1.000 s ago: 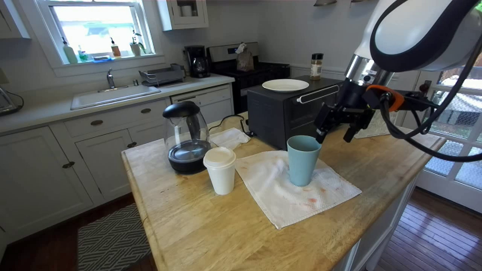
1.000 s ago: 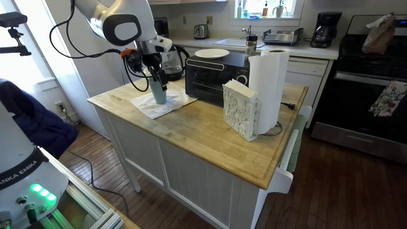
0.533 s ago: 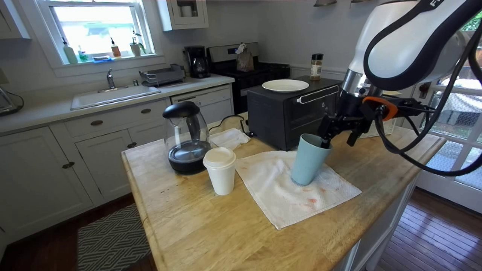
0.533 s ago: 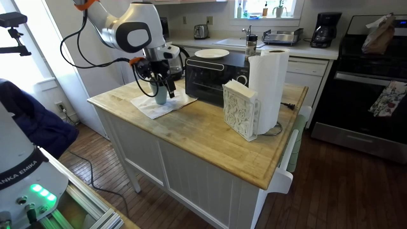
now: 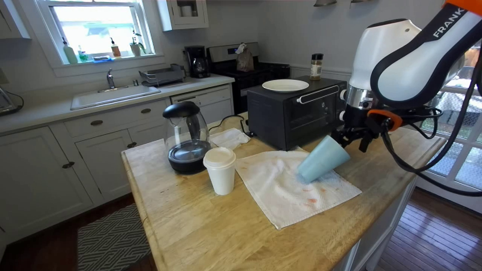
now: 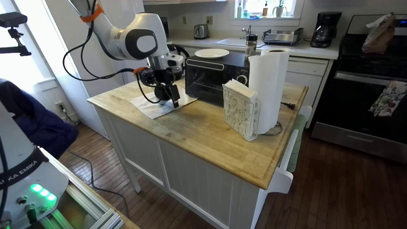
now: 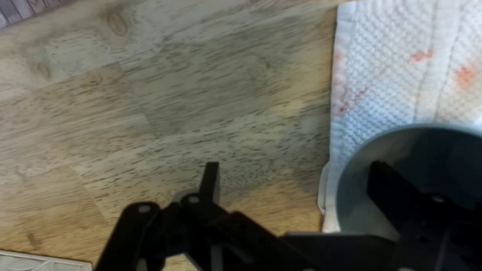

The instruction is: Place the light green cup upside down

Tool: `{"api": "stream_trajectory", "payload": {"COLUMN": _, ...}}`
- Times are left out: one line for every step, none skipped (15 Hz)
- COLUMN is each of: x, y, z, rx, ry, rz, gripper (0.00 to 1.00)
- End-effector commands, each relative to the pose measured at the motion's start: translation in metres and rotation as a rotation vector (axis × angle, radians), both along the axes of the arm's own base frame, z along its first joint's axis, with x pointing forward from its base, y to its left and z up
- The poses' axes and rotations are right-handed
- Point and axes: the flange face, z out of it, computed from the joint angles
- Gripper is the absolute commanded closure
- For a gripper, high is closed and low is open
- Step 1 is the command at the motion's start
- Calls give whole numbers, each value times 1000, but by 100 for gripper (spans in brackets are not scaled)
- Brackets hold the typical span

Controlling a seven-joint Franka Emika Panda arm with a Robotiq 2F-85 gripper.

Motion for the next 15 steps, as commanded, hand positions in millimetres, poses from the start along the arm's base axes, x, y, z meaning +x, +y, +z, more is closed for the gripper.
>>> {"api": "stream_trajectory", "payload": {"x": -8, "y": -3, "z": -8, "rx": -20, "ry": 34, "rz": -28, "gripper": 0}}
{"api": "stream_trajectory", "payload": {"x": -9, "y": -3, "z": -9, "rx": -15, "ry": 18, "rz": -46, "gripper": 0}}
{"api": "stream_trajectory", "payload": {"x": -10, "y": -4, "z": -10, "rx": -10, "ry": 14, "rz": -56, "gripper": 0}}
{"api": "stream_trajectory", "payload": {"x": -11, "y": -7, "z": -11, "rx": -10, "ry": 21, "rz": -78, "gripper": 0}}
{"api": "stream_trajectory", "payload": {"x": -15, "y": -11, "z": -14, "rx": -19, "ry": 38, "rz": -96, "gripper": 0}}
{"api": "stream_trajectory", "payload": {"x": -19, "y": -15, "z": -16, "rx": -34, "ry": 49, "rz": -122, "gripper": 0}}
{"api": "stream_trajectory", "payload": {"x": -23, "y": -20, "z": -19, "rx": -41, "ry": 56, "rz": -141, "gripper": 0}}
{"api": "stream_trajectory", "payload": {"x": -27, "y": -24, "z": -23, "rx": -16, "ry": 55, "rz": -153, "gripper": 0}}
{"api": "stream_trajectory", "payload": {"x": -32, "y": -28, "z": -26, "rx": 18, "ry": 66, "rz": -173, "gripper": 0}}
{"api": "stream_trajectory", "payload": {"x": -39, "y": -31, "z": -28, "rx": 66, "ry": 60, "rz": -206, "gripper": 0}}
{"api": "stream_trajectory", "payload": {"x": -44, "y": -34, "z": -30, "rx": 106, "ry": 66, "rz": -240, "gripper": 0}}
{"api": "stream_trajectory", "payload": {"x": -47, "y": -39, "z": -32, "rx": 138, "ry": 64, "rz": -272, "gripper": 0}}
{"api": "stream_trajectory", "payload": {"x": -50, "y": -43, "z": -31, "rx": 170, "ry": 65, "rz": -299, "gripper": 0}}
{"api": "stream_trajectory", "payload": {"x": -51, "y": -48, "z": -31, "rx": 184, "ry": 58, "rz": -324, "gripper": 0}}
{"api": "stream_trajectory", "payload": {"x": -52, "y": -52, "z": -32, "rx": 190, "ry": 56, "rz": -346, "gripper": 0}}
